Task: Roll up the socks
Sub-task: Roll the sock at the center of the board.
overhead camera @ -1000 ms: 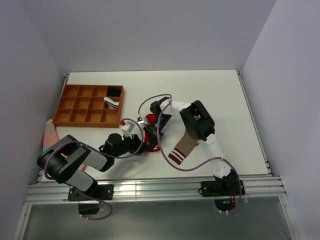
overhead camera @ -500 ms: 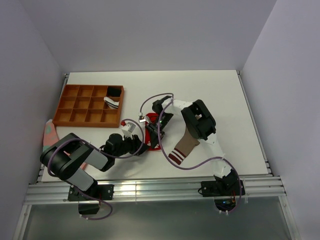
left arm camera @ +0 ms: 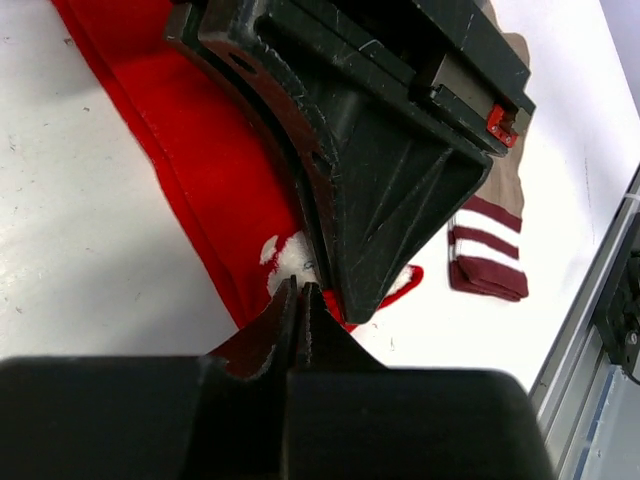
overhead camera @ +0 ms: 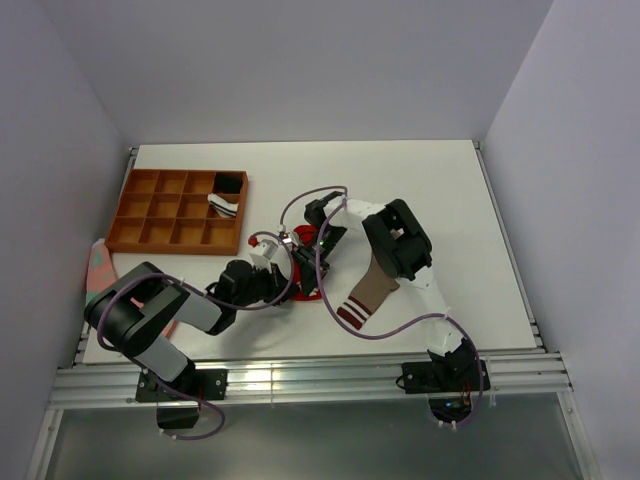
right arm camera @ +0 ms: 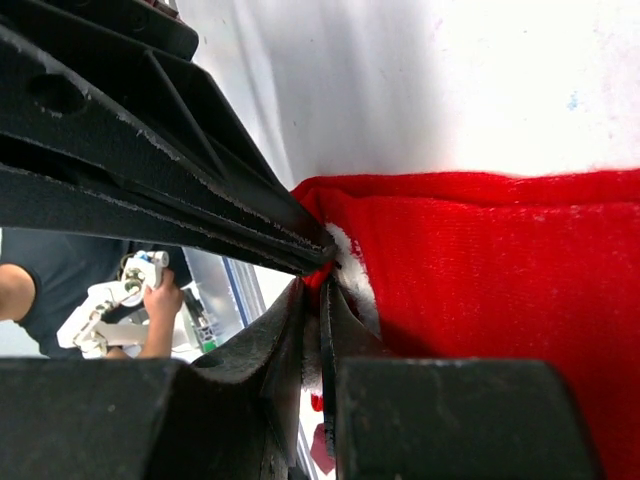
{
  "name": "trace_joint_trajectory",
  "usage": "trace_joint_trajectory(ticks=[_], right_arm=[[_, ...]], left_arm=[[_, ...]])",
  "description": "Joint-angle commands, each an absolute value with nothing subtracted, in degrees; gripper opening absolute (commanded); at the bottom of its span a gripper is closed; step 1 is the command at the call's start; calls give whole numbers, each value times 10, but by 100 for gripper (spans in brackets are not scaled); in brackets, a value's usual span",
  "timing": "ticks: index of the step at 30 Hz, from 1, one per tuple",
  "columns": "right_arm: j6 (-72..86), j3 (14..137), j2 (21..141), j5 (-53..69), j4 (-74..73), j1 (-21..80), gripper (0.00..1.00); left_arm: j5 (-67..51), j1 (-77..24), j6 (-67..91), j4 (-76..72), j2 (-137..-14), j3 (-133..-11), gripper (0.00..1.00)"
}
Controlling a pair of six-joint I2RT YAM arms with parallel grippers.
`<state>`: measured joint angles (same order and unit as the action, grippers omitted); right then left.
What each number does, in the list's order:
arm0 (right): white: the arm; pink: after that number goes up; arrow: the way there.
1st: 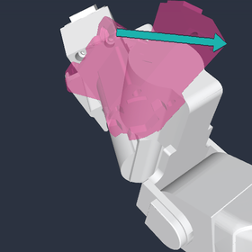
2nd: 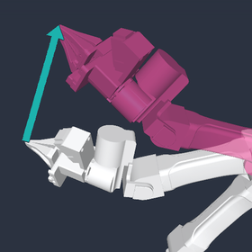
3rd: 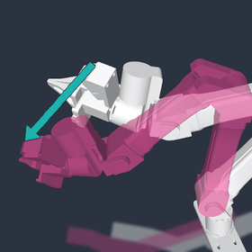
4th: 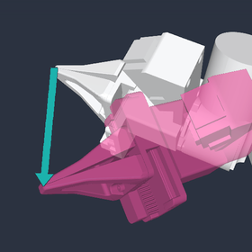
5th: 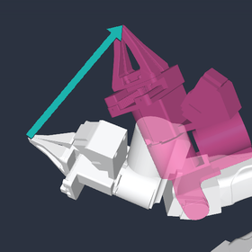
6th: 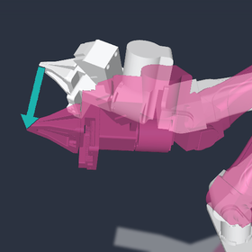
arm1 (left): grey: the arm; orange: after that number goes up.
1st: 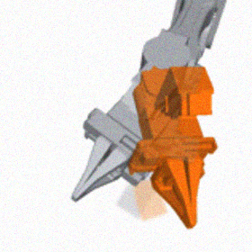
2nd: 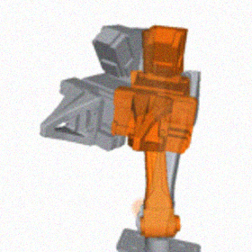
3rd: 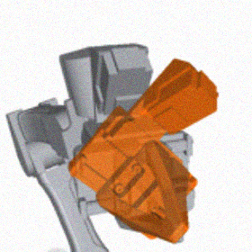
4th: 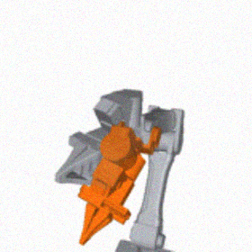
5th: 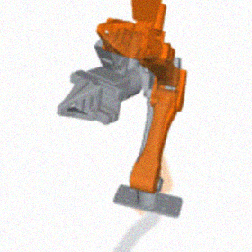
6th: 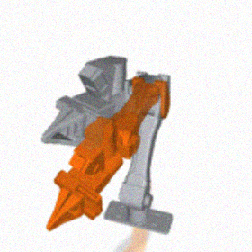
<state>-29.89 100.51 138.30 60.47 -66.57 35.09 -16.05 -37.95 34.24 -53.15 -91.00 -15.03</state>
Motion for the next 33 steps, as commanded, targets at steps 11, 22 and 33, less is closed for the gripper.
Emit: trace_joint_trajectory(ticks=[11,22,33], right_arm=[[-241,966,1329,559,-567,345,28],[-163,892,1248,461,-454,338,54],[-129,838,1190,428,-400,296,60]], left_arm=[[-110,-403,360,-447,-903,-187,0],[-52,-425,387,-338,-915,-229,0],[-40,-428,407,-324,-926,-233,0]])
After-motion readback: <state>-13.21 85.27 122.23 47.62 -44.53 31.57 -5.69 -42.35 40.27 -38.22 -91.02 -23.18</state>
